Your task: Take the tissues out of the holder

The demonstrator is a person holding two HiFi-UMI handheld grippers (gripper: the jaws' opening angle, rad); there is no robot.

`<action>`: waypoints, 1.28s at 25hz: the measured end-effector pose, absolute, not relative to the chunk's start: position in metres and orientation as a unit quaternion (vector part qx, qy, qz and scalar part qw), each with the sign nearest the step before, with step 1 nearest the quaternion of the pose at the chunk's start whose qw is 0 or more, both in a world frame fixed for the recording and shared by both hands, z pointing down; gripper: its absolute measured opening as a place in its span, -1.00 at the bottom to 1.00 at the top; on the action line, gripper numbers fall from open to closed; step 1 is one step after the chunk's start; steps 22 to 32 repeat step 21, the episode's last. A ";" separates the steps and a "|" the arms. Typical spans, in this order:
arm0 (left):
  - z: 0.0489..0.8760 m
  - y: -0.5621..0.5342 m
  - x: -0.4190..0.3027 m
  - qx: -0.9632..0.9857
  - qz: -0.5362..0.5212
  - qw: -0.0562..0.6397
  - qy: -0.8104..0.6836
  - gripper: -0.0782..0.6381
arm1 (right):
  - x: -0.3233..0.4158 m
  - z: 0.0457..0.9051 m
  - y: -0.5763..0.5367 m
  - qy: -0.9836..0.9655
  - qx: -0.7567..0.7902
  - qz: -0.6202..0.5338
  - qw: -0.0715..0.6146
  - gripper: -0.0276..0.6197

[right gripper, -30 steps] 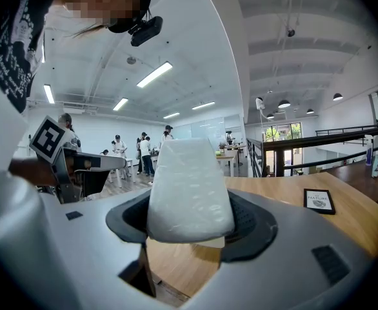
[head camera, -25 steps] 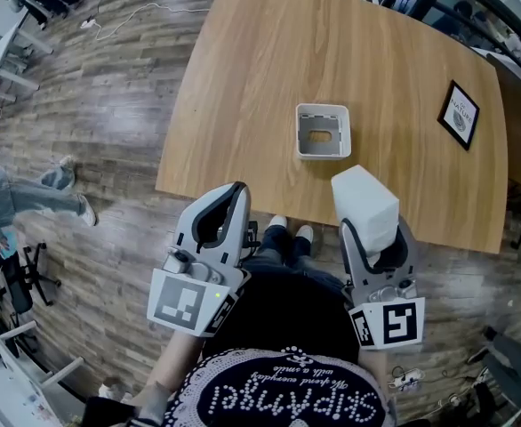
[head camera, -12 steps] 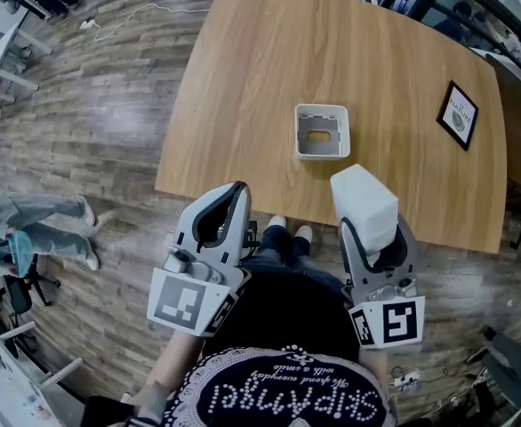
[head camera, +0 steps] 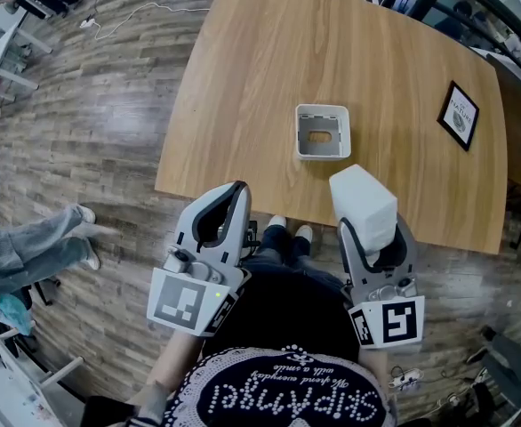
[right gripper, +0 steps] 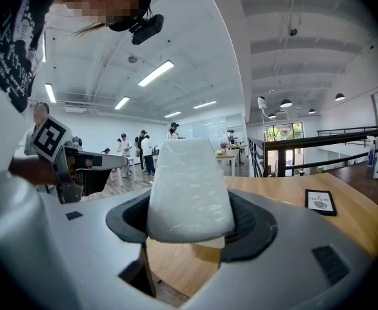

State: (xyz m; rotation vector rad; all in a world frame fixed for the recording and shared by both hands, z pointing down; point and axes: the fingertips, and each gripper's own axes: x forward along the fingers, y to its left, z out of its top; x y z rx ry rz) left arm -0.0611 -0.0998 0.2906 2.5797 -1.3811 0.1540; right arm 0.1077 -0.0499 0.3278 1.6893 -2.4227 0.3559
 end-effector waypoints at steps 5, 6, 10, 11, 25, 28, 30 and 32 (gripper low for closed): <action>0.290 -0.103 -0.061 0.876 0.051 0.106 -0.469 -0.77 | 0.108 0.328 -0.053 -0.812 0.566 0.120 0.084 -0.03; 0.290 -0.103 -0.060 0.876 0.051 0.106 -0.468 -0.77 | 0.108 0.328 -0.053 -0.812 0.565 0.120 0.084 -0.03; 0.290 -0.103 -0.060 0.876 0.050 0.107 -0.467 -0.77 | 0.106 0.328 -0.053 -0.812 0.565 0.121 0.085 -0.03; 0.291 -0.103 -0.061 0.876 0.050 0.107 -0.467 -0.77 | 0.106 0.329 -0.053 -0.811 0.565 0.121 0.085 -0.03; 0.292 -0.102 -0.066 0.875 0.051 0.110 -0.469 -0.77 | 0.103 0.329 -0.051 -0.811 0.566 0.123 0.087 -0.03; 0.292 -0.102 -0.066 0.875 0.051 0.110 -0.469 -0.77 | 0.103 0.329 -0.051 -0.811 0.566 0.123 0.087 -0.03; 0.292 -0.102 -0.066 0.875 0.051 0.110 -0.469 -0.77 | 0.103 0.329 -0.051 -0.811 0.566 0.123 0.087 -0.03; 0.292 -0.102 -0.066 0.875 0.051 0.110 -0.469 -0.77 | 0.103 0.329 -0.051 -0.811 0.566 0.123 0.087 -0.03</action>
